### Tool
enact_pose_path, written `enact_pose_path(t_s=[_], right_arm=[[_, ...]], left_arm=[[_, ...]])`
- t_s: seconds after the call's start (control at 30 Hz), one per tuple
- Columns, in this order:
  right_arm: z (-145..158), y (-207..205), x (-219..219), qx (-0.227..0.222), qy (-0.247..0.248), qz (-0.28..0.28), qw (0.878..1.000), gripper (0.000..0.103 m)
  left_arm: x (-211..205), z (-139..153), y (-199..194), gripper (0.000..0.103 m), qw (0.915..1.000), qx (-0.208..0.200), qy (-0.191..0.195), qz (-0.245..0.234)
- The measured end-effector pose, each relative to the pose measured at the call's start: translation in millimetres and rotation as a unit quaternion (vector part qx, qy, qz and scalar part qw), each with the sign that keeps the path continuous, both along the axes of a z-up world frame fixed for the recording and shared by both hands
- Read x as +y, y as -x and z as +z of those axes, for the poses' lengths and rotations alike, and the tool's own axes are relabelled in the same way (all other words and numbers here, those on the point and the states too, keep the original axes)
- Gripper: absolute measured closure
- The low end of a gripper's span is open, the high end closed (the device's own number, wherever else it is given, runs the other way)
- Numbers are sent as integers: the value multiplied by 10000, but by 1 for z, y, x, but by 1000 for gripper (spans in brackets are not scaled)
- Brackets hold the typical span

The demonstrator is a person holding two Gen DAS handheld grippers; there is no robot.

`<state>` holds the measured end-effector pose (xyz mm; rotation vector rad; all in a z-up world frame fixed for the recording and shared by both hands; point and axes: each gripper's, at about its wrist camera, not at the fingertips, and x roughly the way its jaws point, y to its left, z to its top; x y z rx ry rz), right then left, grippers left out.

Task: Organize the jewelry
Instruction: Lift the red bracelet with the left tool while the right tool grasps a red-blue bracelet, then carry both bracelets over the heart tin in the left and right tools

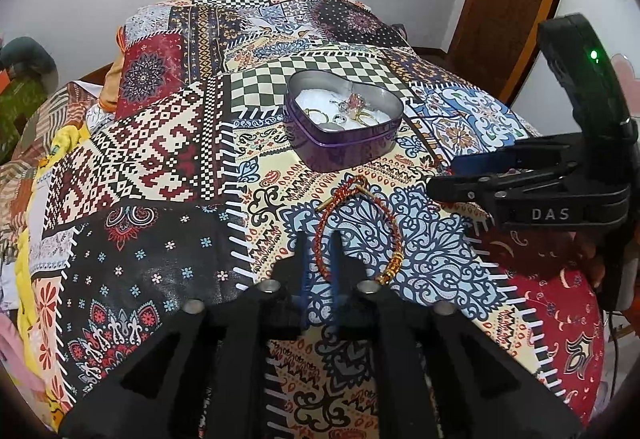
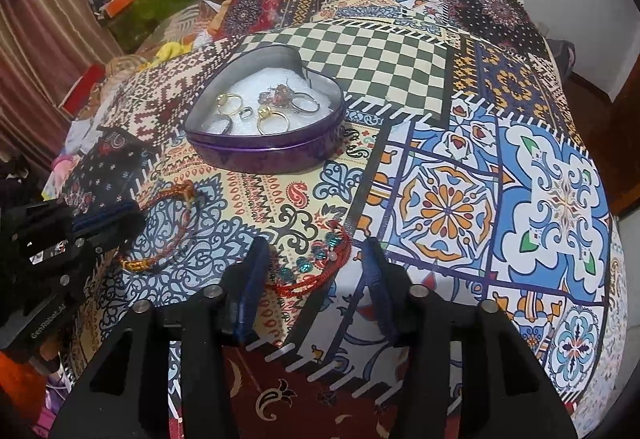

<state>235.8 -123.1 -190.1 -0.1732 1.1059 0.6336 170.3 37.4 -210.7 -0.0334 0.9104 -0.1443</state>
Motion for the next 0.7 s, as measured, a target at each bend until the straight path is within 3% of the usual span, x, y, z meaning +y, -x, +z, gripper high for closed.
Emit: enact_pose_path(t_s=[0.07, 0.13, 0.27, 0.4, 0.47, 0.57, 0.7], right_arm=[[0, 0, 0, -11, -44, 23, 10000, 76], [-1, 1, 1, -40, -50, 28, 10000, 92], [0, 1, 1, -137, -28, -51, 9999, 95], [4, 3, -1, -279, -26, -86, 9996, 95], [9, 5, -2, -398, -39, -98, 9992, 95], [16, 7, -3, -517, -75, -86, 9986, 95], [27, 12, -2, -693, -100, -48, 9975, 95]], left_arm=[[3, 2, 1, 66, 10000, -47, 11, 70], [5, 1, 0, 66, 9999, -21, 70, 116], [8, -5, -2, 66, 9994, 147, 270, 148], [9, -7, -3, 79, 9984, 200, 476, 220], [9, -6, -6, 94, 9986, 184, 435, 253], [9, -6, -10, 101, 9985, 200, 455, 229], [4, -2, -8, 102, 9994, 104, 262, 206]])
